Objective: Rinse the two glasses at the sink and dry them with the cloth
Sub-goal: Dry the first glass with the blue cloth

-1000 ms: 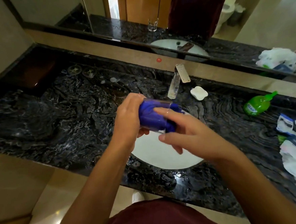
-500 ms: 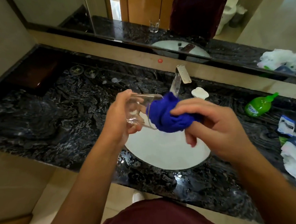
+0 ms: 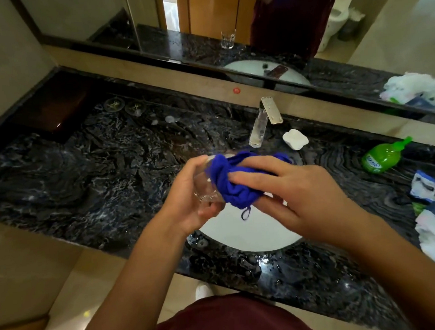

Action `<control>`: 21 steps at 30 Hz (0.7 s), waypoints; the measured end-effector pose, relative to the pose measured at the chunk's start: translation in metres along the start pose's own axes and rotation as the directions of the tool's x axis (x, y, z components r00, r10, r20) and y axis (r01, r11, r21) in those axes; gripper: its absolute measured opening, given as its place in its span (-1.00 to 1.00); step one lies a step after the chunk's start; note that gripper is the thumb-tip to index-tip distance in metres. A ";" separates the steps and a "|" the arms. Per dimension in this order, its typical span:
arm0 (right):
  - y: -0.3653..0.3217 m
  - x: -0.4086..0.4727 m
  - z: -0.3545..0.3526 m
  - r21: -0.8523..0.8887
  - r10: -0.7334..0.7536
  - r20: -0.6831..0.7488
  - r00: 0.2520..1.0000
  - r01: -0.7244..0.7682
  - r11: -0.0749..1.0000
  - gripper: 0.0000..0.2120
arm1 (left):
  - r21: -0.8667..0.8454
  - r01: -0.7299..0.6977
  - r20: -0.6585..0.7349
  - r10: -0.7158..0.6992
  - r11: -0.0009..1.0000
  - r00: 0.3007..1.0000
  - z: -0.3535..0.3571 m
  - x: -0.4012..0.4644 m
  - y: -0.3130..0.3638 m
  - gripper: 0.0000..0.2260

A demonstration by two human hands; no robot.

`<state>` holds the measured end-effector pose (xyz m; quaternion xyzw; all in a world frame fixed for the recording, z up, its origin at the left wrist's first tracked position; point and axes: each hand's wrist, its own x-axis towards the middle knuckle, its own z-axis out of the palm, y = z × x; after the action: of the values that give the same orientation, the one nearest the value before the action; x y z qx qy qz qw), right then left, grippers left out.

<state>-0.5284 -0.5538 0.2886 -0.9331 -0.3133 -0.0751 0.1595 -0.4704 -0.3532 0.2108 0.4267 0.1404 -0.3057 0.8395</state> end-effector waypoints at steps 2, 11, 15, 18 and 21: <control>-0.003 0.005 0.009 -0.195 0.033 0.017 0.999 -0.029 0.980 -0.73 | 0.103 -0.014 -0.057 0.020 0.995 0.998 0.002 0.000 -0.008 -0.55; 0.000 0.005 0.008 0.295 0.231 -0.009 0.973 -0.219 0.930 -0.57 | 0.193 -0.103 -0.092 0.123 0.976 0.988 0.010 -0.003 -0.003 -0.60; 0.011 -0.009 0.003 0.132 -0.006 0.153 0.988 -0.014 0.991 -0.38 | 0.179 0.005 0.034 -0.011 0.984 0.999 0.006 -0.003 0.011 -0.64; 0.017 -0.002 0.007 -0.021 0.062 0.234 0.970 -0.059 0.998 -0.35 | 0.209 0.094 0.074 -0.112 0.973 0.991 0.015 0.000 0.002 -0.63; 0.014 0.000 0.016 -0.131 0.128 0.338 0.933 -0.088 0.987 -0.28 | 0.261 0.102 -0.015 -0.101 0.960 0.995 0.019 0.005 -0.005 -0.65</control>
<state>-0.5190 -0.5590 0.2700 -0.9552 -0.2798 0.0806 0.0527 -0.4699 -0.3727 0.2161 0.5262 0.1214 -0.3638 0.7590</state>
